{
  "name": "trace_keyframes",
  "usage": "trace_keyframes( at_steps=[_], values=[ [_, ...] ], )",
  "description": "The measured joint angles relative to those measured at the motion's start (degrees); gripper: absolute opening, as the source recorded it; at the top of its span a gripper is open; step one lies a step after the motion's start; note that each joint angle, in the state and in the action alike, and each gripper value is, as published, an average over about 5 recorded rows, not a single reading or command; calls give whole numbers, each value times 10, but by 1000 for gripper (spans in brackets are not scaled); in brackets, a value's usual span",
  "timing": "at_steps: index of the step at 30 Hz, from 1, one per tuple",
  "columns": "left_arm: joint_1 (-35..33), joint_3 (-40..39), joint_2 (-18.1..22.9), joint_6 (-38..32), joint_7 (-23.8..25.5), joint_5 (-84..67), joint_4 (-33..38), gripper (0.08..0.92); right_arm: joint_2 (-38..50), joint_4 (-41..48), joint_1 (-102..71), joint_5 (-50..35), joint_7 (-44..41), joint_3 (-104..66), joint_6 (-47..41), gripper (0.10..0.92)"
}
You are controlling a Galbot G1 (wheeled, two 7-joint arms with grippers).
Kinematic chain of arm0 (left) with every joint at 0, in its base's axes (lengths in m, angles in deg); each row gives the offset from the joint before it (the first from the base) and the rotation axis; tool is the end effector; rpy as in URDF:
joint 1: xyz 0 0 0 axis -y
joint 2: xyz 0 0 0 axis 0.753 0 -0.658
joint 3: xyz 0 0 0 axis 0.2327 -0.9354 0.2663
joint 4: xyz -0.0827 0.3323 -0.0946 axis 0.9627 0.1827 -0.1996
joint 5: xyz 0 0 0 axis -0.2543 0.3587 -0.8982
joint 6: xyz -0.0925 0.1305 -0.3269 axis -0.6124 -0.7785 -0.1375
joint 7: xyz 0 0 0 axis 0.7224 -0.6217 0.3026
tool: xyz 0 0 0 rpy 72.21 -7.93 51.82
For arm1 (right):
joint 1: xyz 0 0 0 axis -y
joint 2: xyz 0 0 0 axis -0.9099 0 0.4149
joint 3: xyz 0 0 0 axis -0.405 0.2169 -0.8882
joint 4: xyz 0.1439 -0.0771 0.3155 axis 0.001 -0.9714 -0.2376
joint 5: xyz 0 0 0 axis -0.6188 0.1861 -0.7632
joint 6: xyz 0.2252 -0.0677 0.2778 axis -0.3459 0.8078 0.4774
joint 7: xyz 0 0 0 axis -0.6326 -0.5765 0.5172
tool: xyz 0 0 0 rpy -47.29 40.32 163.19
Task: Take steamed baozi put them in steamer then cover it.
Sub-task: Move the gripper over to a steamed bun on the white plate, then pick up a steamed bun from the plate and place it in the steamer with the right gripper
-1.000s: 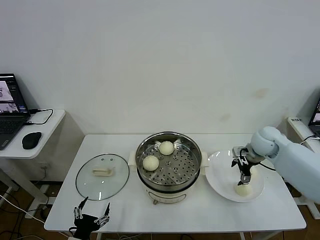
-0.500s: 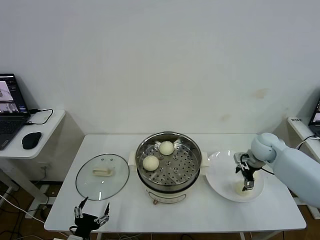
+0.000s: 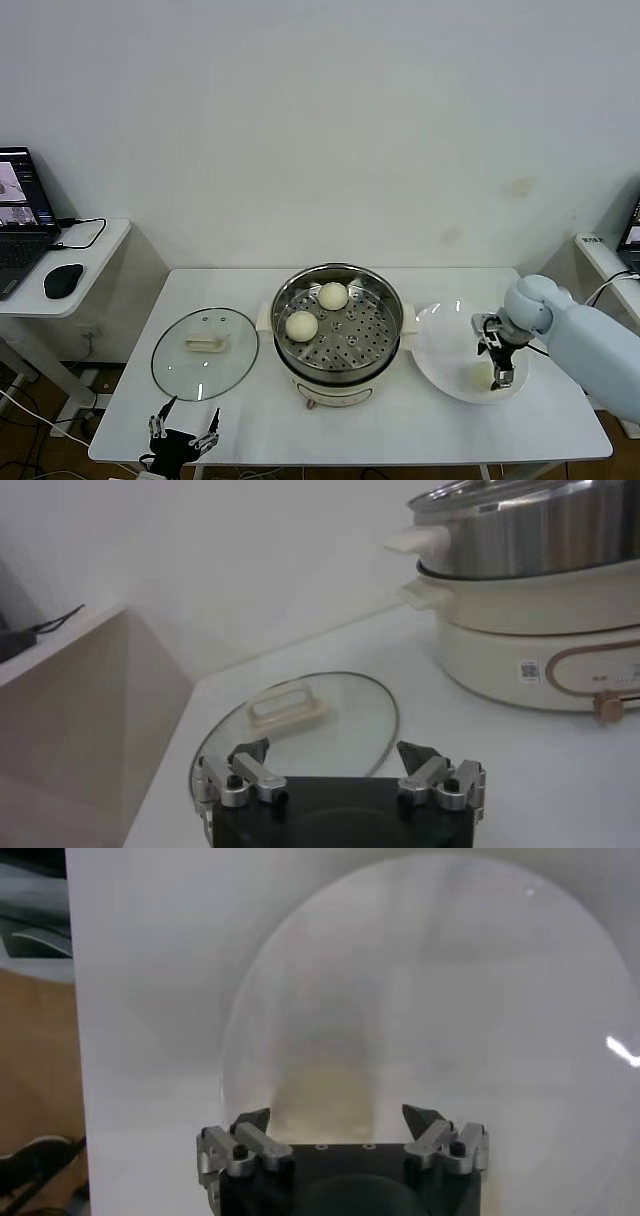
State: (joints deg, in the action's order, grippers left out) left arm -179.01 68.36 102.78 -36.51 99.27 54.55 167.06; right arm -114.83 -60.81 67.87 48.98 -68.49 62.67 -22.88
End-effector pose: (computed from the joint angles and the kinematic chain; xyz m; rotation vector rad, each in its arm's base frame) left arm 0.1269 0.0798 -0.3482 -0.1329 -2.7310 -0.4714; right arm 0.4873 -0.1775 -0.2367 1.1705 -1.1963 1.2662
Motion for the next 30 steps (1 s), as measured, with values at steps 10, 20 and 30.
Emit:
trace_keyframes(
  at_steps=[10, 20, 30],
  values=[
    [0, -1, 2, -1, -1, 2, -4, 823, -2, 10, -10, 3, 4, -7, 0, 818],
    [3, -2, 5, -1, -2, 2, -6, 823, 1, 10, -9, -3, 6, -8, -4, 612],
    [10, -5, 4, -2, -2, 1, -9, 823, 20, -6, 15, -26, -2, -9, -13, 535]
  ],
)
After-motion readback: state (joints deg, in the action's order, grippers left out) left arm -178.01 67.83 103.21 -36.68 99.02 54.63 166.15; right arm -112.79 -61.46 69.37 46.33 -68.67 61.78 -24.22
